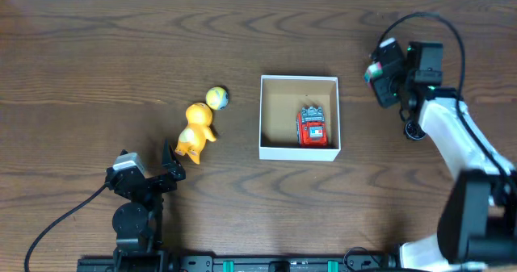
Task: Pack container
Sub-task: 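Carry the Rubik's cube into the box and lower it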
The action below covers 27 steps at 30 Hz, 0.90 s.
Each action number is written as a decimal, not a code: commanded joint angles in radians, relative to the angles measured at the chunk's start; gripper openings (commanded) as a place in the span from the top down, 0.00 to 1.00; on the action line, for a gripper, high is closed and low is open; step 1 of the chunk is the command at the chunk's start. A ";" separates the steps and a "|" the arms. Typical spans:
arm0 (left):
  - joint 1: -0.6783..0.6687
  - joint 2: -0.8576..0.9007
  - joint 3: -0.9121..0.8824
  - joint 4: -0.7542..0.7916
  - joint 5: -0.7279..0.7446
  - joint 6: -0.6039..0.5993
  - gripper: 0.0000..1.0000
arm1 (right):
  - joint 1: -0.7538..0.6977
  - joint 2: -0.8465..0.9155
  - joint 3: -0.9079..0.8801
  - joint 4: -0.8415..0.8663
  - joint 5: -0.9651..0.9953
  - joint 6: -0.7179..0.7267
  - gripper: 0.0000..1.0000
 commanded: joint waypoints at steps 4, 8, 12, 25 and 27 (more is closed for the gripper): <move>0.005 0.000 -0.020 -0.039 -0.009 0.014 0.02 | 0.070 -0.182 0.002 0.004 -0.008 0.039 0.70; 0.005 0.000 -0.020 -0.039 -0.009 0.014 0.02 | 0.141 -0.259 0.002 -0.006 -0.010 0.063 0.70; 0.005 0.000 -0.020 -0.039 -0.009 0.014 0.02 | 0.242 -0.310 0.002 -0.043 -0.010 0.063 0.67; 0.005 0.000 -0.020 -0.039 -0.009 0.014 0.02 | 0.439 -0.279 0.001 -0.150 -0.010 0.048 0.66; 0.005 0.000 -0.020 -0.039 -0.009 0.014 0.02 | 0.448 -0.255 0.001 -0.143 -0.022 0.034 0.66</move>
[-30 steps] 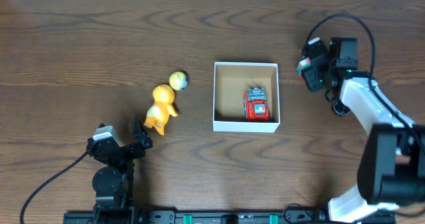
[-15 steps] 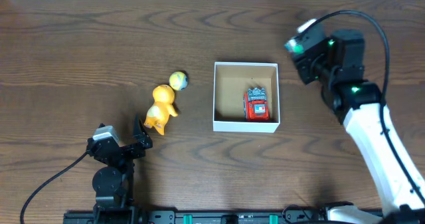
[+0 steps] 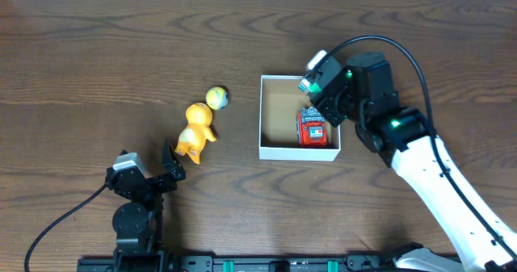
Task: Pack container
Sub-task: 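Carry the Rubik's cube into the box and lower it, then release the cube and move the right gripper to the black gear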
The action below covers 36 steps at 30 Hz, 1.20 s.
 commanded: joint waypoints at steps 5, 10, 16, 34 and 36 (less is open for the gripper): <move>0.005 0.000 -0.020 -0.039 -0.009 0.014 0.02 | 0.032 0.098 0.001 0.040 -0.067 -0.014 0.61; 0.005 0.000 -0.020 -0.039 -0.009 0.014 0.02 | 0.042 0.158 0.001 0.061 -0.077 -0.014 0.59; 0.005 0.000 -0.020 -0.039 -0.009 0.014 0.02 | 0.068 0.232 0.001 0.108 -0.120 -0.013 0.59; 0.005 0.000 -0.020 -0.039 -0.009 0.014 0.02 | 0.083 0.386 0.001 0.282 -0.047 -0.014 0.55; 0.005 0.000 -0.020 -0.039 -0.009 0.014 0.02 | 0.083 0.386 0.001 0.287 -0.047 -0.014 0.50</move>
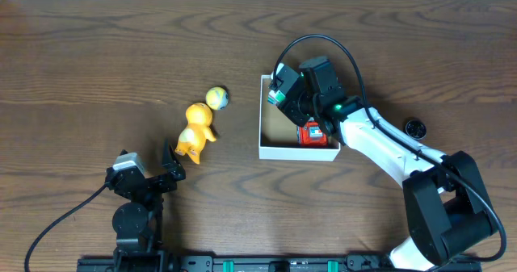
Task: Pack container
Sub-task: 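Release the cube and move the right gripper to the black gear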
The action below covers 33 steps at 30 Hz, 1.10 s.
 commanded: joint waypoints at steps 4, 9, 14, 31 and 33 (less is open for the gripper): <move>0.005 0.000 -0.020 -0.039 -0.009 0.014 0.02 | 0.003 0.001 0.001 0.012 0.009 -0.010 0.20; 0.005 0.000 -0.020 -0.039 -0.009 0.014 0.02 | 0.003 0.001 0.001 0.012 0.009 -0.009 0.11; 0.005 0.000 -0.020 -0.039 -0.009 0.014 0.02 | 0.003 -0.028 0.001 0.007 0.010 0.061 0.11; 0.005 0.000 -0.020 -0.039 -0.009 0.014 0.02 | -0.202 -0.563 0.001 -0.605 0.570 0.502 0.12; 0.005 0.000 -0.020 -0.039 -0.009 0.014 0.02 | -0.279 -0.559 0.000 -0.682 0.565 0.577 0.10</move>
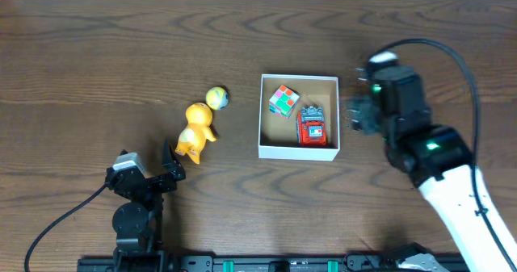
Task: Pack container
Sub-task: 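Release the cube and move the right gripper to the black gear, then grasp the black gear wheel with the right gripper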
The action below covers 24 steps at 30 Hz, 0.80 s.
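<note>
A white open box stands at mid-table. In it lie a red toy truck at the right and a multicoloured puzzle cube at the back left. My right gripper hovers just outside the box's right wall, blurred, jaws apart and empty. A yellow duck-like toy and a small yellow-and-blue ball lie on the table left of the box. My left gripper rests at the lower left, below the duck, its fingers spread with nothing in them.
The dark wooden table runs to a pale edge along the top. My right arm crosses the lower right of the table. The left arm's base and its cable sit at the front left.
My right gripper was inside the box's back left part with the cube in it. Now the cube lies there by itself and the gripper is outside the right wall, empty.
My right gripper held the cube far right of the box, with only the truck inside. Then it was over the box's right edge, then low in the box's back left. Now the cube lies beside the truck. The left arm, duck and ball have not moved.
</note>
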Each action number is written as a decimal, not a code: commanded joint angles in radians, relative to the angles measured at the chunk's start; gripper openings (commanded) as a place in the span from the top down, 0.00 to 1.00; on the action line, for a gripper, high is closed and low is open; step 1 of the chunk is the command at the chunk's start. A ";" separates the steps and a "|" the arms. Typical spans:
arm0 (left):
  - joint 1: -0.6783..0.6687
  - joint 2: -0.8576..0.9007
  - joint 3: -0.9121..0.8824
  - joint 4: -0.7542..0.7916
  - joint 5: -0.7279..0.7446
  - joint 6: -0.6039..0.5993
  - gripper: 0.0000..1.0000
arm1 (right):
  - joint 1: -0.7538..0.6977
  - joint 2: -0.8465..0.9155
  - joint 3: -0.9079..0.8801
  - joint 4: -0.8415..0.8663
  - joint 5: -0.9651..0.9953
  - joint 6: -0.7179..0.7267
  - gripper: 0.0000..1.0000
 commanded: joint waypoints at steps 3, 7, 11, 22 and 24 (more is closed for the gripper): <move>0.005 0.000 -0.020 -0.039 -0.008 0.014 0.02 | -0.208 0.041 -0.006 -0.081 0.012 0.164 0.07; 0.005 0.000 -0.020 -0.039 -0.008 0.014 0.02 | -0.349 0.099 -0.006 -0.037 -0.074 0.164 0.02; 0.005 0.000 -0.020 -0.039 -0.008 0.014 0.02 | -0.430 0.169 -0.006 0.008 -0.085 0.163 0.02; 0.005 0.000 -0.020 -0.039 -0.008 0.014 0.02 | -0.507 0.448 -0.006 0.103 -0.215 0.103 0.01; 0.005 0.000 -0.020 -0.039 -0.008 0.014 0.02 | -0.508 0.490 -0.006 0.116 -0.216 0.103 0.01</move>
